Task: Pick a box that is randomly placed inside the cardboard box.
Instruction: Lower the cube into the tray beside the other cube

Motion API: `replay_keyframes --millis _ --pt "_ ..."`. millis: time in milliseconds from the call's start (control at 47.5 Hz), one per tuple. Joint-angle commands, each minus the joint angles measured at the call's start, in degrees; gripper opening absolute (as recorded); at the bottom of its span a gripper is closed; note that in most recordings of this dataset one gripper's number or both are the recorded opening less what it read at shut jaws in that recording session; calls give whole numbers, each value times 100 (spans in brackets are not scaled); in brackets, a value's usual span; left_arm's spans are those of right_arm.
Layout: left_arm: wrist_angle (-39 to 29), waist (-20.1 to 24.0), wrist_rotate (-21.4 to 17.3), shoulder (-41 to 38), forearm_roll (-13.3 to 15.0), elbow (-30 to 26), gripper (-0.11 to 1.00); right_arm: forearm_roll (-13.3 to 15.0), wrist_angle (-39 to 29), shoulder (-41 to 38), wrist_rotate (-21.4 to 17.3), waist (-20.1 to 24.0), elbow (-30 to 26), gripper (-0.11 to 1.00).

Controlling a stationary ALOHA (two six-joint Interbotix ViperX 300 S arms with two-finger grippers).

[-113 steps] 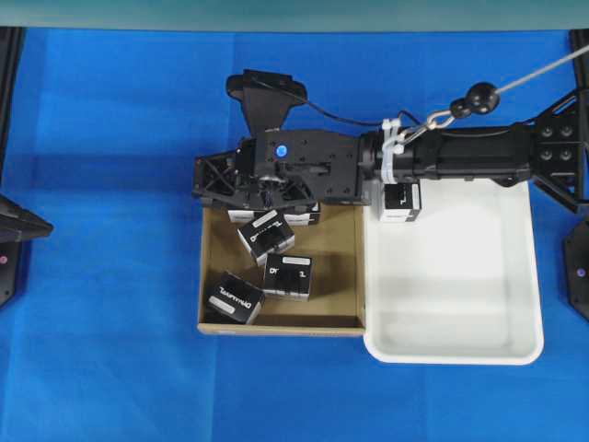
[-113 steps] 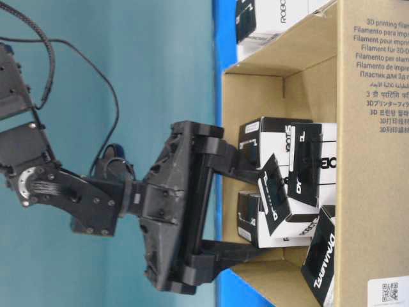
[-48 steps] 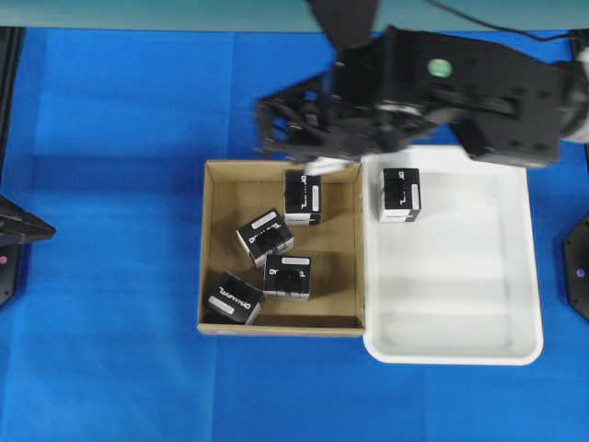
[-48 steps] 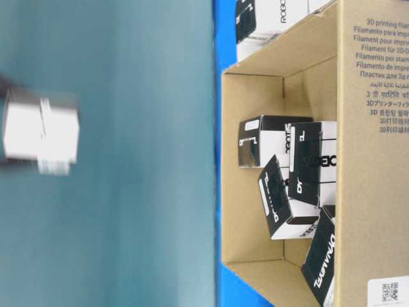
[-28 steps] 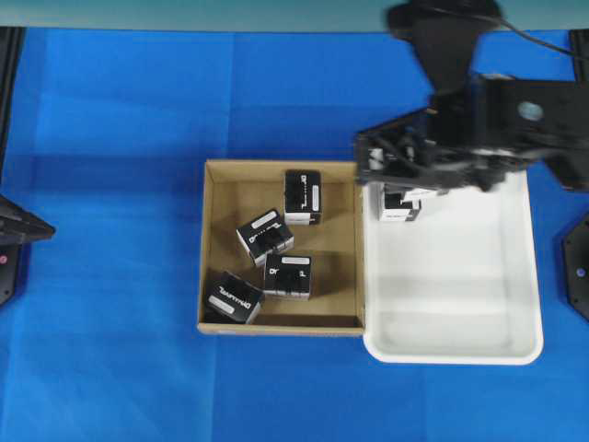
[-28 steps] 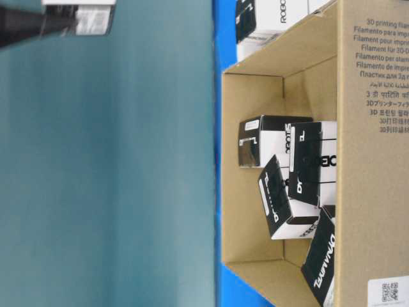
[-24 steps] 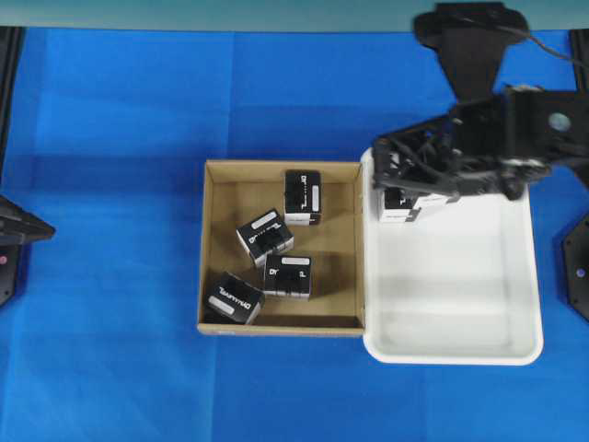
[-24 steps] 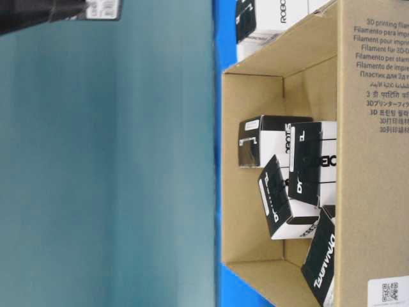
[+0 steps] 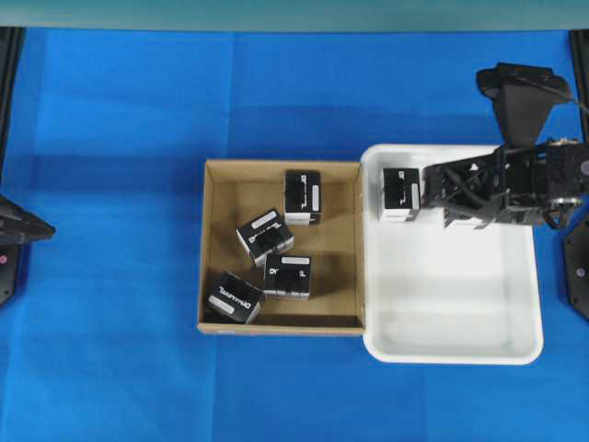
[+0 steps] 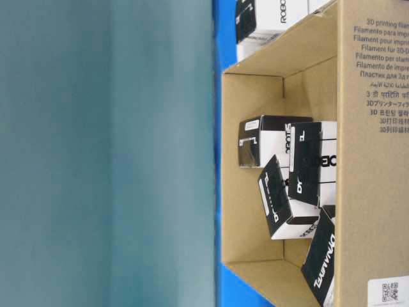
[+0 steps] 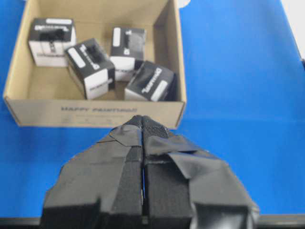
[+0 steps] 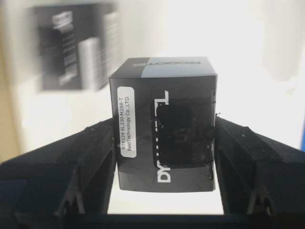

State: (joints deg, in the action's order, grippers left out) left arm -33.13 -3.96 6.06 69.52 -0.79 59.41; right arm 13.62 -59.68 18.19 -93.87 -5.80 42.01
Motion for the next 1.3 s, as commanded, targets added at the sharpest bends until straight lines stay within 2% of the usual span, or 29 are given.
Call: replay_keyframes --millis 0,210,379,841,883,967,1094,1283 --pt "26 0 9 -35 -18 -70 -7 35 158 -53 26 -220 114 59" --pt "18 0 18 -35 -18 -62 -7 132 756 -360 35 -571 281 59" --pt "26 0 18 -35 -18 -70 -7 132 1266 -668 53 -650 299 59" --pt "26 0 9 -35 -9 -62 -7 132 1529 -879 44 -923 475 59" --pt "26 18 9 -44 -18 -62 -7 132 1564 -879 53 -914 457 63" --pt "26 35 9 -62 -18 -53 -7 132 1617 -905 53 -888 448 80" --pt "26 35 9 -53 -18 -62 -7 132 1591 -914 26 -853 422 93" --pt "26 35 9 -35 -18 -62 -7 123 1459 -791 53 -800 255 95"
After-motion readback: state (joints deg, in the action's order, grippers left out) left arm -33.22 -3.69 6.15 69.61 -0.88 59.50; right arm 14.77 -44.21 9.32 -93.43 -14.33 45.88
